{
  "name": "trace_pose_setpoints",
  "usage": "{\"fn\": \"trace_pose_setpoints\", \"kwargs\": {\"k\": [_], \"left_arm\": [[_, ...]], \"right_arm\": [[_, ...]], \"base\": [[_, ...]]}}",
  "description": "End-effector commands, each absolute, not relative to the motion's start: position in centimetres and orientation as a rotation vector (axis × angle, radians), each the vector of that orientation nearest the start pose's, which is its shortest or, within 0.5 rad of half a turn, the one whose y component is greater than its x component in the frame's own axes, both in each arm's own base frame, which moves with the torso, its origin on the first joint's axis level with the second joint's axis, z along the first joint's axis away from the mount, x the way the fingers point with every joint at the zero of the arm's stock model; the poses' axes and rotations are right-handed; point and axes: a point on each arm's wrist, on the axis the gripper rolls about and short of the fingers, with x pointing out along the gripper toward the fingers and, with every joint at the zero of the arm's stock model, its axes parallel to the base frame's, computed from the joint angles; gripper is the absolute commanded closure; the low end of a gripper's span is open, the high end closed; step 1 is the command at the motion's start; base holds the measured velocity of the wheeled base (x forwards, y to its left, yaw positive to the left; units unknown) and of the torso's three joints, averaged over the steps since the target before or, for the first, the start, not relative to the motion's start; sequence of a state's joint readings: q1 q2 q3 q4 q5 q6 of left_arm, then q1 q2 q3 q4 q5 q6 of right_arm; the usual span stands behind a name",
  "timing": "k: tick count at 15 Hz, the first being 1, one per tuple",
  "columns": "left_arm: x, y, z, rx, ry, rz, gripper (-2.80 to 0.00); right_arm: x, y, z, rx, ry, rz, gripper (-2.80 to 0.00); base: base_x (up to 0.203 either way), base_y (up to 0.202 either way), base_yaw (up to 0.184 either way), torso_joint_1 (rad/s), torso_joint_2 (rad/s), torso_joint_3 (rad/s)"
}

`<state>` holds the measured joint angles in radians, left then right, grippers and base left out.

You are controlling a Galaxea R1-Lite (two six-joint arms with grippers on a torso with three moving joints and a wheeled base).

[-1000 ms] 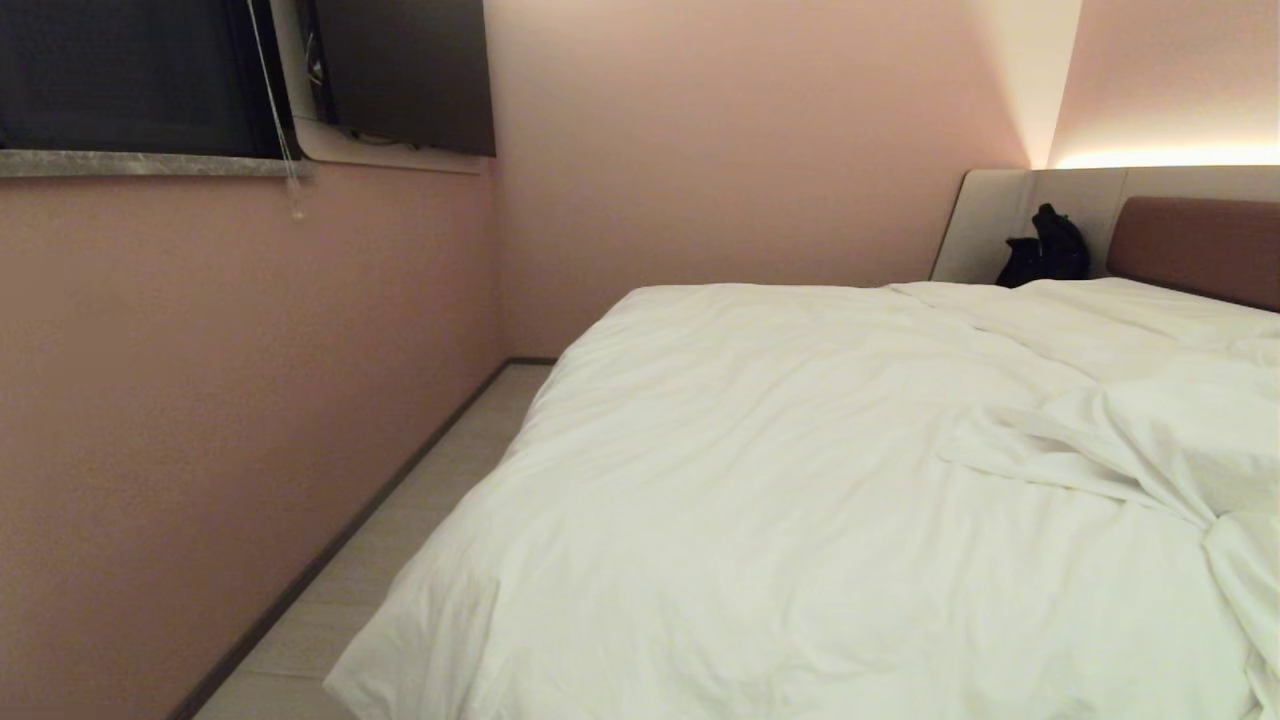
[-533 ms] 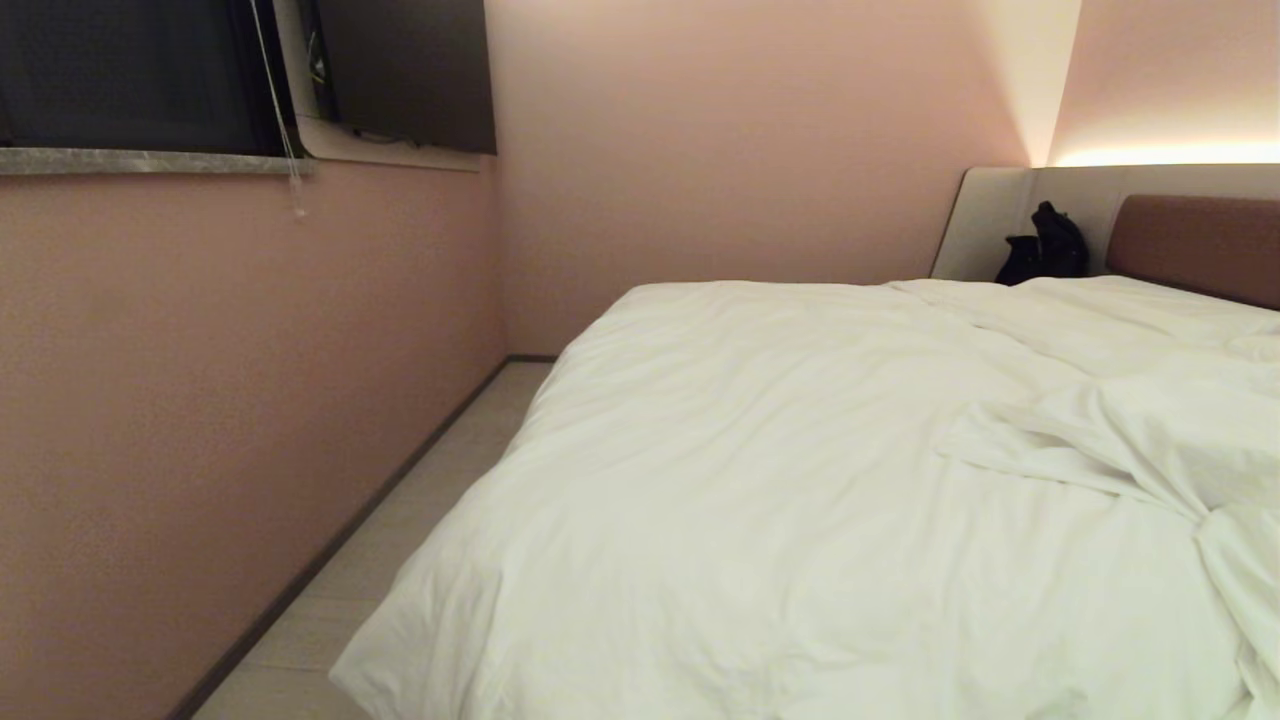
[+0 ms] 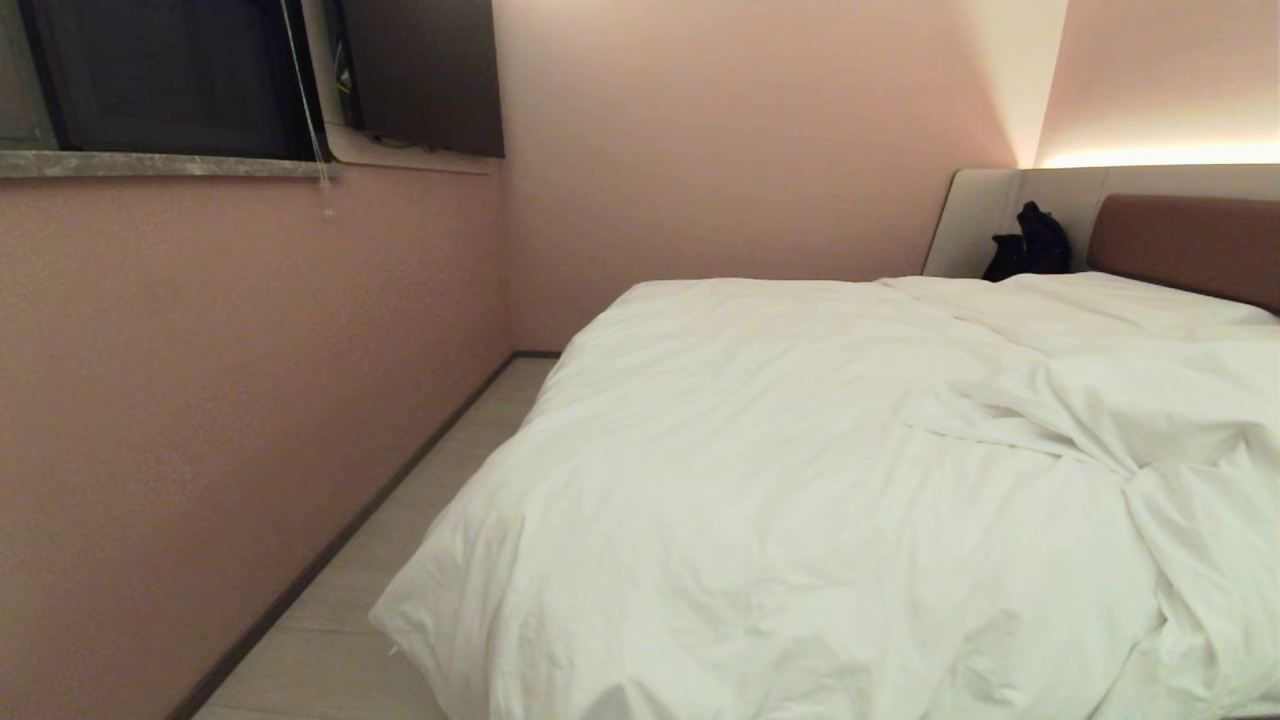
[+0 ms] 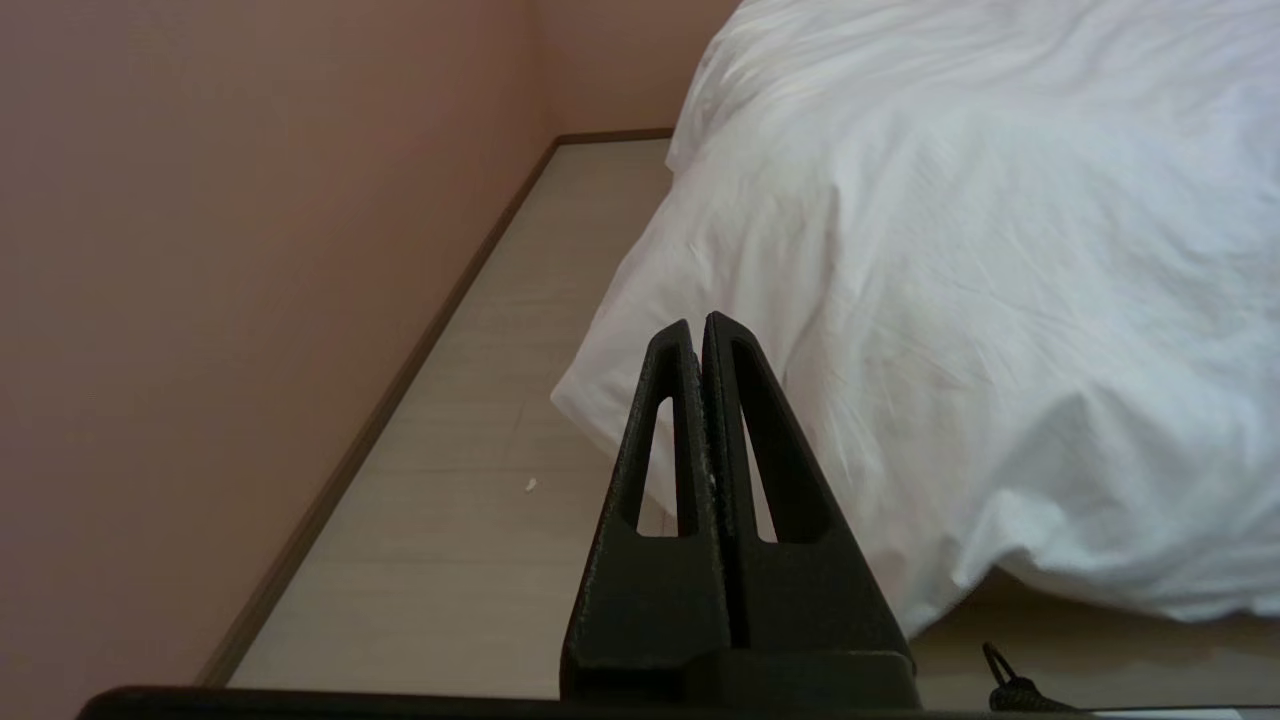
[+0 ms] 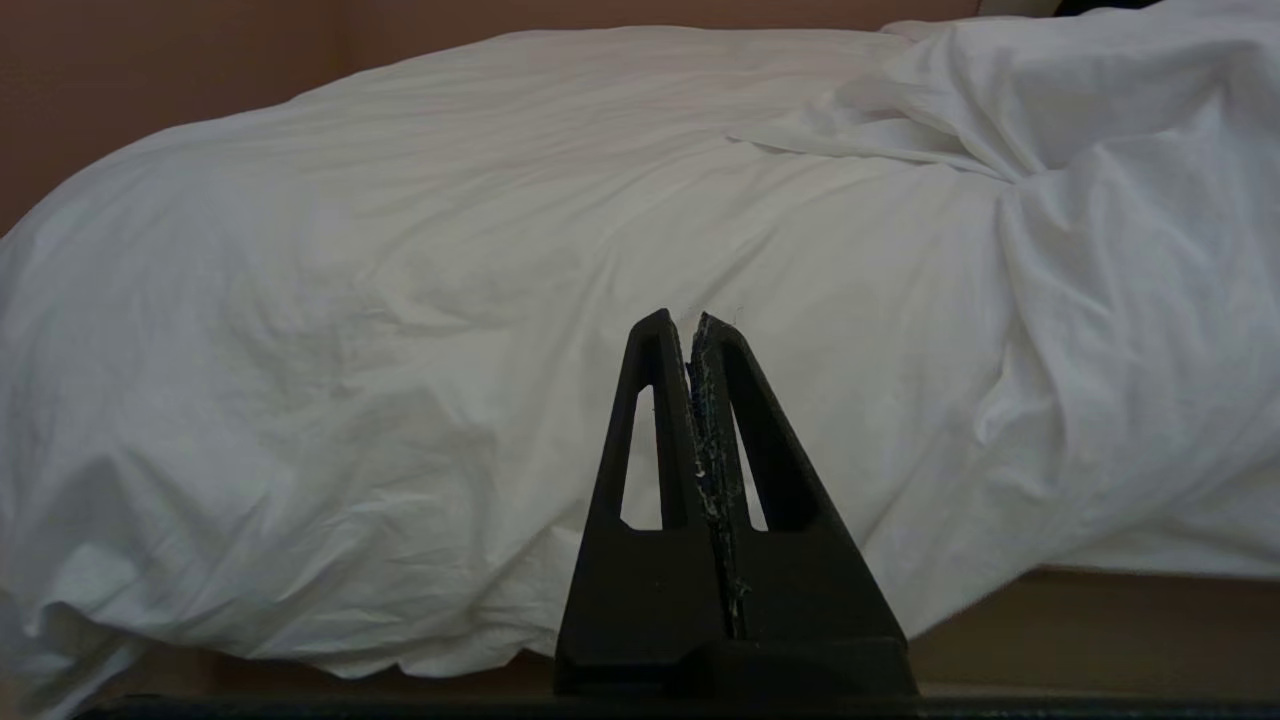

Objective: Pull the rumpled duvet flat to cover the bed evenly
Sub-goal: Hold the folded corner of the quilt

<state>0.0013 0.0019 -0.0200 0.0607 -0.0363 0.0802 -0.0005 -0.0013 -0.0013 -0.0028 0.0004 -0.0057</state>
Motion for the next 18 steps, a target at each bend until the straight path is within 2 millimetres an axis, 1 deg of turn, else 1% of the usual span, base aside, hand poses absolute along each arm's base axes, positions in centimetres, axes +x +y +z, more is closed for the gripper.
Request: {"fn": "trace_pose_setpoints", "kwargs": {"k": [1,2,9,11,18], "left_arm": [[-2.42,-0.09,7.43,0.08,0.043,-0.037,0.0],[-2.43,-0.09,7.47,0.081,0.042,-0.037,0.0],[-2.43,-0.08,7.47,0.082,0.042,-0.036,0.0],[-2.42,-0.08,7.43,0.08,0.043,-0.036,0.0],[-2.42,-0.08,7.45,0.08,0.042,-0.035,0.0]], "right_arm": [[-2.29,0.0,7.62,-0.006,-0.005,0.0,0.0],[-2.29,0.0,7.62,-0.006,-0.004,0.0,0.0],[-2.29,0.0,7.62,-0.006,-0.005,0.002,0.0],[-2.28,0.0,7.58,-0.006,-0.003,0.0,0.0],[-2.29,0.0,7.62,-0.006,-0.005,0.001,0.0]], "base": [[-0.172,0.0,-0.004,0.007,0.0,0.002],[-0.095,0.0,0.006,-0.002,0.0,0.007],[0.0,0.0,0.0,0.0,0.0,0.0],[0.003,-0.131,0.004,0.003,0.0,0.001],[0.0,-0.192,0.0,0.0,0.0,0.004]]}}
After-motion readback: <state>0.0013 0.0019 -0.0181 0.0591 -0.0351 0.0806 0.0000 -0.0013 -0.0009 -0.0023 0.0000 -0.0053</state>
